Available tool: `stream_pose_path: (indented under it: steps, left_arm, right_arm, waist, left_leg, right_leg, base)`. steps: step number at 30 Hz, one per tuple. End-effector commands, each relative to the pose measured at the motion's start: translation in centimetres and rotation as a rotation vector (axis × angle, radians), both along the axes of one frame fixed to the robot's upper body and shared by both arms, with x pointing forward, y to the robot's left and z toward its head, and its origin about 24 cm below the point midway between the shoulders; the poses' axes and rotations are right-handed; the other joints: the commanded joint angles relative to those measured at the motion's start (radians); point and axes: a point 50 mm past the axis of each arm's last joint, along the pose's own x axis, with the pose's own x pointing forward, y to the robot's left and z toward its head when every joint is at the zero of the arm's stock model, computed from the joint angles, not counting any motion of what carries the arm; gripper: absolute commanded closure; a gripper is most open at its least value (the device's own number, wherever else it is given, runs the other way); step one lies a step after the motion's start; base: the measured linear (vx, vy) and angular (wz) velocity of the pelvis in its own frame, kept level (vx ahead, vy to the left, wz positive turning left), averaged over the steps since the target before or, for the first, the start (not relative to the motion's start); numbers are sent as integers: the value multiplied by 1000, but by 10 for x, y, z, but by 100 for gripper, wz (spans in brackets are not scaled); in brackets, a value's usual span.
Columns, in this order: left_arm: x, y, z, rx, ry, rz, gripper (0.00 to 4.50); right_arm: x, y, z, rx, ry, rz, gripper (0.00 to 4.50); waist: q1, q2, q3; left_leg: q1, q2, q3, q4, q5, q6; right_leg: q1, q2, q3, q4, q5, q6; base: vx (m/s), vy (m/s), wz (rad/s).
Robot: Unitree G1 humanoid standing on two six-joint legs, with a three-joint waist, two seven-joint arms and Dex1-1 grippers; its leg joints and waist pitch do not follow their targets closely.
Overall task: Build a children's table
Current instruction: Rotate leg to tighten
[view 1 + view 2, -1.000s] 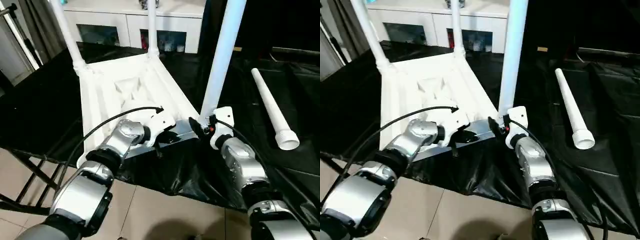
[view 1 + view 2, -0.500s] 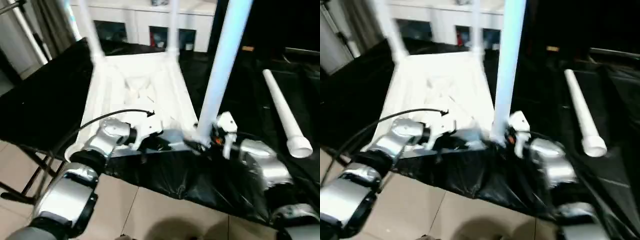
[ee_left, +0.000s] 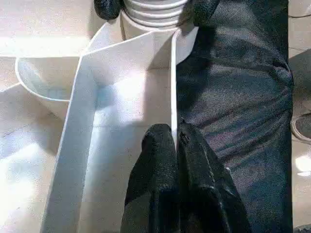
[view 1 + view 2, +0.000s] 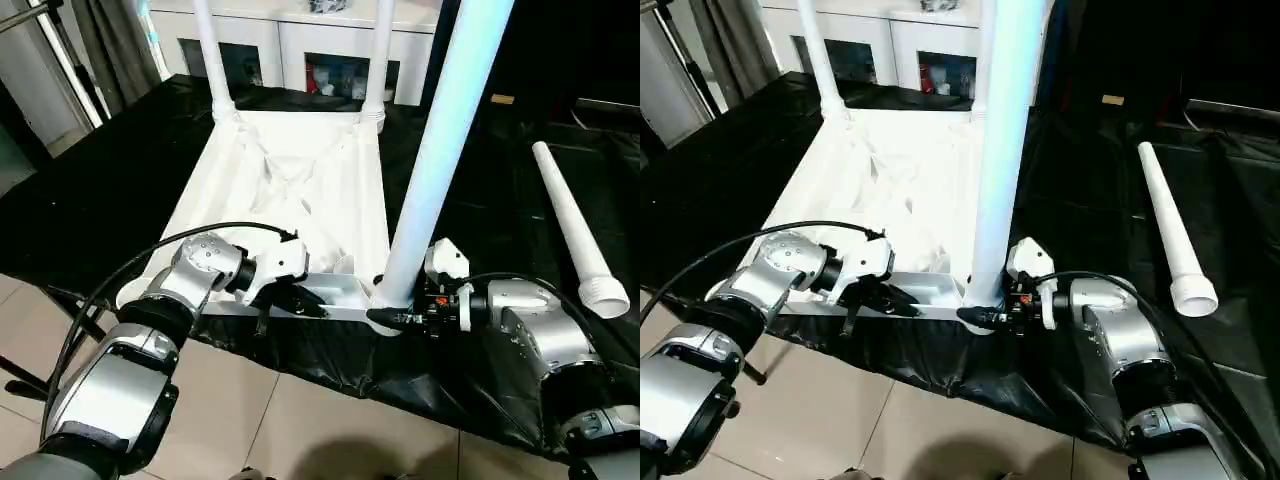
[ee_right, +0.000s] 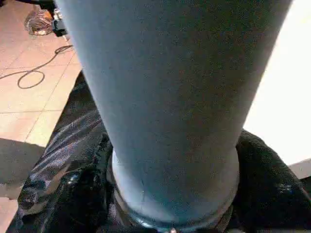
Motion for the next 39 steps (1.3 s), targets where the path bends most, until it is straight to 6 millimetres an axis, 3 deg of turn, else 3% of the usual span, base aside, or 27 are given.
stream_pose_path:
  steps: [1, 6, 8, 10, 11, 12, 13, 15, 17, 19, 20, 22, 23, 28, 32, 35, 36, 39]
  left_arm:
    - [3, 2, 4, 17, -12, 1, 450]
    - [8, -8, 3, -29, -22, 87, 450]
    - [17, -24, 2, -41, -61, 235, 450]
    - [20, -33, 2, -58, -75, 293, 450]
    - [22, -46, 2, -75, -89, 336, 450]
    - [22, -48, 2, -76, -90, 339, 450]
    - [23, -57, 3, -93, -89, 358, 450]
    - [22, -69, 3, -122, -80, 374, 450]
    - [19, -81, 1, -121, -94, 359, 450]
    - [16, -86, -1, -111, -106, 342, 450]
    - [15, -87, -3, -101, -111, 327, 450]
    - [14, -85, -4, -82, -124, 315, 450]
    - [14, -81, -5, -71, -134, 306, 450]
    - [14, -66, -5, -63, -155, 257, 450]
    - [12, -47, -6, -33, -146, 198, 450]
    - [9, -34, -5, -28, -118, 143, 450]
    - [8, -32, -5, -33, -107, 127, 450]
    - [5, -23, -4, -18, -92, 79, 450]
  right_arm:
    - [-4, 6, -2, 15, 32, 40, 170]
    - [-4, 13, -8, 59, 35, -61, 173]
    - [5, 24, -18, 82, -3, -284, 173]
    - [11, 29, -23, 67, -17, -400, 173]
    - [16, 36, -26, 64, -28, -500, 173]
    - [17, 37, -27, 64, -29, -509, 174]
    - [21, 42, -28, 59, -37, -578, 174]
    - [26, 50, -28, 72, -40, -655, 174]
    - [33, 58, -26, 67, -43, -750, 174]
    - [37, 65, -23, 82, -60, -777, 174]
    - [38, 67, -20, 82, -89, -783, 174]
    - [39, 68, -16, 89, -124, -784, 118]
    - [40, 65, -13, 108, -145, -769, 104]
    - [39, 49, -9, 87, -188, -685, 60]
    - [32, 30, -8, 44, -195, -516, 57]
    - [22, 18, -6, 32, -177, -367, 57]
    - [20, 15, -6, 33, -169, -327, 57]
    - [11, 9, -4, 19, -139, -207, 57]
  waist:
    - [-1, -9, -78]
    - [0, -9, -75]
    - [-7, -8, -68]
    - [-13, -11, -66]
    - [-23, -6, -63]
    - [-29, -8, -64]
    - [-35, -3, -64]
    - [-45, -6, -63]
    - [-54, 2, -63]
    - [-61, -2, -64]
    - [-62, -1, -64]
    - [-64, 1, -67]
    - [-64, -4, -68]
    - [-65, -3, -72]
    - [-57, -4, -74]
    - [-40, -5, -77]
    - [-39, -10, -78]
    - [-27, -7, -79]
  left_leg:
    - [10, 23, 1, -63, -176, 105]
    - [12, 24, 2, -65, -190, 99]
    - [19, 22, 1, -71, -246, 58]
    - [23, 16, -2, -73, -271, 31]
    - [20, 15, -4, -74, -283, 19]
    - [18, 14, -5, -75, -289, 15]
    - [18, 10, -6, -74, -300, 14]
    - [19, 7, -5, -71, -314, 23]
    - [19, 4, -8, -70, -327, 36]
    - [15, 5, -8, -71, -327, 42]
    - [15, 6, -8, -72, -329, 48]
    - [13, 7, -8, -72, -320, 52]
    - [11, 8, -8, -72, -318, 59]
    - [5, 10, -6, -69, -271, 83]
    - [4, 12, -3, -64, -237, 114]
    - [3, 18, -1, -61, -197, 138]
    - [3, 19, 0, -60, -192, 142]
    - [6, 22, 1, -61, -187, 144]
  right_leg:
    - [62, -49, 40, -47, -136, -273]
    - [60, -49, 40, -51, -163, -268]
    - [54, -52, 41, -65, -271, -241]
    - [52, -53, 38, -77, -371, -206]
    - [51, -52, 38, -79, -400, -196]
    - [53, -51, 36, -80, -409, -191]
    - [52, -50, 34, -84, -432, -177]
    - [48, -49, 32, -92, -451, -171]
    - [47, -47, 29, -96, -464, -165]
    - [48, -45, 28, -96, -445, -165]
    - [48, -45, 28, -96, -439, -166]
    - [50, -46, 30, -92, -406, -175]
    - [51, -45, 30, -90, -385, -184]
    - [58, -46, 33, -76, -287, -219]
    - [62, -46, 34, -69, -233, -240]
    - [65, -44, 34, -56, -156, -264]
    - [66, -44, 35, -54, -141, -268]
    - [63, -46, 37, -50, -129, -277]
  base:
    - [0, 0, 0]
    - [0, 0, 0]
    - [0, 0, 0]
    - [0, 0, 0]
    - [0, 0, 0]
    - [0, 0, 0]
    - [0, 0, 0]
    - [0, 0, 0]
    - [0, 0, 0]
    - [0, 0, 0]
    - [0, 0, 0]
    - [0, 0, 0]
    - [0, 0, 0]
    - [0, 0, 0]
    - [0, 0, 0]
    - [0, 0, 0]
    - [0, 0, 0]
    - [0, 0, 0]
